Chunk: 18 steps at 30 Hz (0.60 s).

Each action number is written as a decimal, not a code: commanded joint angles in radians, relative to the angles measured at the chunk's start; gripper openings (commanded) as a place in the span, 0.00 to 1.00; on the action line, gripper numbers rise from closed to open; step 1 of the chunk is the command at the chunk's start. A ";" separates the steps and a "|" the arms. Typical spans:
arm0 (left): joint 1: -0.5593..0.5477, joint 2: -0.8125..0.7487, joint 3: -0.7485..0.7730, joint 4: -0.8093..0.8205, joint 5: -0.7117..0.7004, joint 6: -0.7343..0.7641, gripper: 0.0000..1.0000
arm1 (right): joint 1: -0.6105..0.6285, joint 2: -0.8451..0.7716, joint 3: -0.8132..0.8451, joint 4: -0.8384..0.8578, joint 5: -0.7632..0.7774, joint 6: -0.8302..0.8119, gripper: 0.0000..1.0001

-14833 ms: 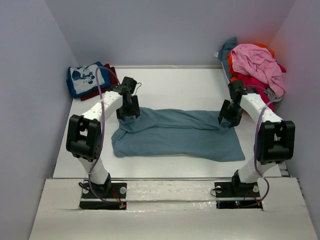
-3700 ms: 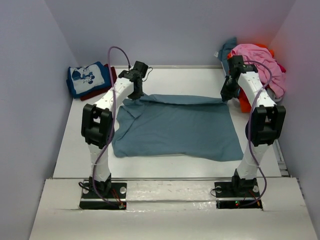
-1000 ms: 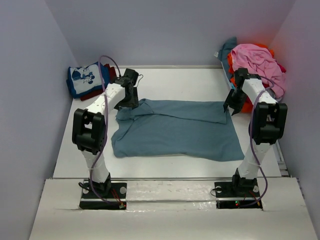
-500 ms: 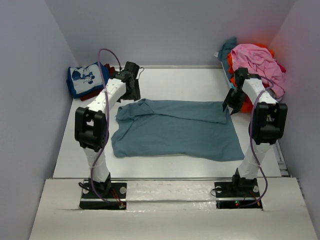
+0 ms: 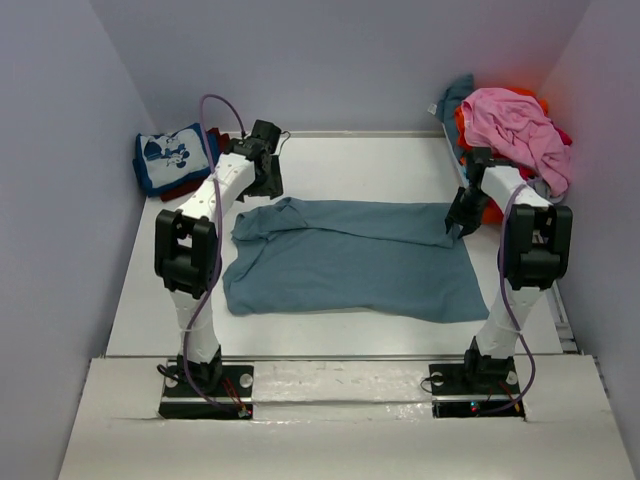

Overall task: Fold and stack the t-shirts
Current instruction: Fold the flattened tshirt in 1/3 of the way

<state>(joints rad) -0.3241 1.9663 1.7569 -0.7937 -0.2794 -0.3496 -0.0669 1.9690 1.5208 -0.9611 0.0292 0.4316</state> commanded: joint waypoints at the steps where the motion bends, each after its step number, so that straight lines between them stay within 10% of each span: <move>1: 0.005 -0.004 0.047 -0.018 -0.003 0.003 0.81 | -0.011 0.005 -0.060 -0.011 -0.022 0.007 0.41; 18: 0.005 -0.015 0.036 -0.018 -0.007 0.012 0.81 | -0.001 0.042 -0.132 0.022 -0.058 -0.008 0.40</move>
<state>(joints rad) -0.3241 1.9667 1.7695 -0.7967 -0.2779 -0.3489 -0.0654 1.9465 1.4696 -0.9016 0.0299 0.4263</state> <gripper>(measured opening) 0.811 0.402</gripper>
